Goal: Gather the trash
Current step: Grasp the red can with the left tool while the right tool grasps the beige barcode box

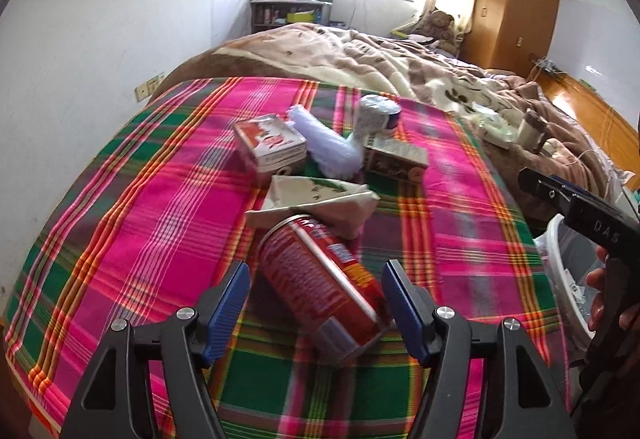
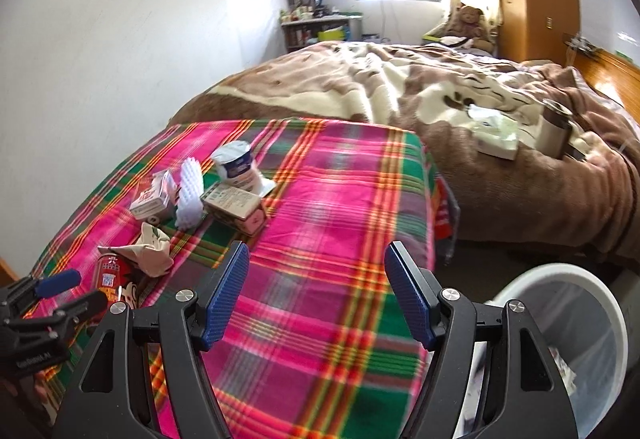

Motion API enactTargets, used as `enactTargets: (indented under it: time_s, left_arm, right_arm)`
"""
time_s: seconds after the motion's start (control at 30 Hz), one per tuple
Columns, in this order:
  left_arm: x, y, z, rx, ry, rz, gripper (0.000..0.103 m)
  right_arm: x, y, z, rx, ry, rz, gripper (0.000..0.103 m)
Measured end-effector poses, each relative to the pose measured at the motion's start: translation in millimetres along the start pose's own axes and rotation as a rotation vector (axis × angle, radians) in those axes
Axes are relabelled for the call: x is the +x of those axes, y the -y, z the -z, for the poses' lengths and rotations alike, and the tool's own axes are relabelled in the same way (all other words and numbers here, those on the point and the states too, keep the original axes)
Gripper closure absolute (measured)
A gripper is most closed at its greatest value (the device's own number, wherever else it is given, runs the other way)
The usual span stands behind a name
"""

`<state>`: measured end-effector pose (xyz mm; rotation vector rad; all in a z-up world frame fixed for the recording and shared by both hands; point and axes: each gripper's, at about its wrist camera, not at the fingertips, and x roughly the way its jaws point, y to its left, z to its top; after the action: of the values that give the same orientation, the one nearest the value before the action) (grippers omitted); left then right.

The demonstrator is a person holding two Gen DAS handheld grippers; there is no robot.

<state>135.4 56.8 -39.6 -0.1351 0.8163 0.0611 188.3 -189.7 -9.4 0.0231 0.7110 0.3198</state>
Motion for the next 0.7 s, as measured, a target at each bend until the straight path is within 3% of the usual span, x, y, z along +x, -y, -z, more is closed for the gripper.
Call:
enactTargets:
  time_s: [0.37,0.7]
  left_arm:
    - [29,-10,1,-0.017,-0.077,0.025,0.032]
    - [32,-44,1,-0.068,-0.076,0.005,0.032]
  right_arm:
    - [41,-27,-11,-0.072,-0.079,-0.043,0.031]
    - [74,-57,-26,-0.221,-0.105,-0.078,0.031]
